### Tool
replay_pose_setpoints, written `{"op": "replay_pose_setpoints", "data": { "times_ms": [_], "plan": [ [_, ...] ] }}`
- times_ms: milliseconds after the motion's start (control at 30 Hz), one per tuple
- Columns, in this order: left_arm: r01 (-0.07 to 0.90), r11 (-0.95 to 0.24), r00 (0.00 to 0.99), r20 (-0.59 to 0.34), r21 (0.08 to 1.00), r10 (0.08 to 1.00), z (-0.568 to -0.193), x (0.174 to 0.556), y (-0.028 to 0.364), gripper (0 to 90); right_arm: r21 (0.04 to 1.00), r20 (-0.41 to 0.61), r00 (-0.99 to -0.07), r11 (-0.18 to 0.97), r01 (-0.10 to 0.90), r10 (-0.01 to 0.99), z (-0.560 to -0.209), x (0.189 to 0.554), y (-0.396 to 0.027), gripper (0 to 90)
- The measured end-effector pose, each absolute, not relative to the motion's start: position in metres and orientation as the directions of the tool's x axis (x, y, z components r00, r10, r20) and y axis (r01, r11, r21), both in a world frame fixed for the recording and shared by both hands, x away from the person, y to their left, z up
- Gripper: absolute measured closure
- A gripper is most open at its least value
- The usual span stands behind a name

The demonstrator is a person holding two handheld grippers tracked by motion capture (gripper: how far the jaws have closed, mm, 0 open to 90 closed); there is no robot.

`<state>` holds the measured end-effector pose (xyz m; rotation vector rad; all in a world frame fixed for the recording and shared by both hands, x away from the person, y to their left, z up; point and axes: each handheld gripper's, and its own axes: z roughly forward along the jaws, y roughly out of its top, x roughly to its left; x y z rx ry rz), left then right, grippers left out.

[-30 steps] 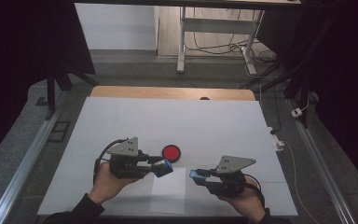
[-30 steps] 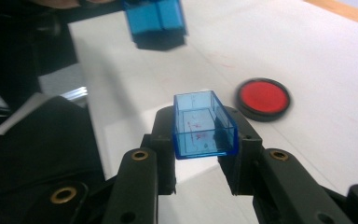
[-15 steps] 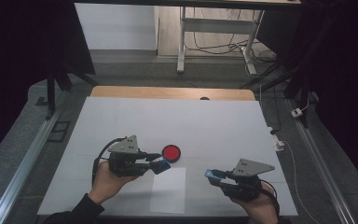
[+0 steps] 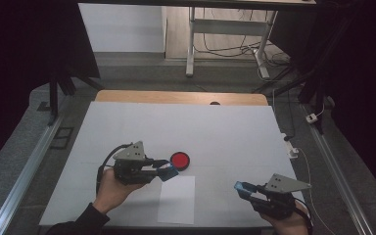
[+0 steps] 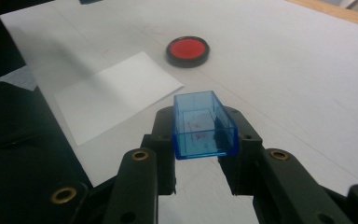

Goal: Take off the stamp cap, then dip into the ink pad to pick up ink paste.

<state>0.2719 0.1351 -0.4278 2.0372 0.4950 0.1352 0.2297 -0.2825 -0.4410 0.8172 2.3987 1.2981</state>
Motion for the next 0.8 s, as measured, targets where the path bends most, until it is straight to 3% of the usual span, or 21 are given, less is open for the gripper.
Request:
{"op": "replay_pose_setpoints", "data": {
  "times_ms": [400,800],
  "plan": [
    [0.289,-0.431,0.907,-0.100,0.855,0.409,-0.428,0.273,0.133,69.9,0.823,0.046,-0.727,0.387,0.416,0.685,-0.448,0.221,-0.308,68.2],
    [0.297,-0.432,0.904,-0.104,0.851,0.415,-0.428,0.277,0.132,69.9,0.806,0.085,-0.713,0.372,0.460,0.696,-0.453,0.223,-0.313,68.2]
  ]
}}
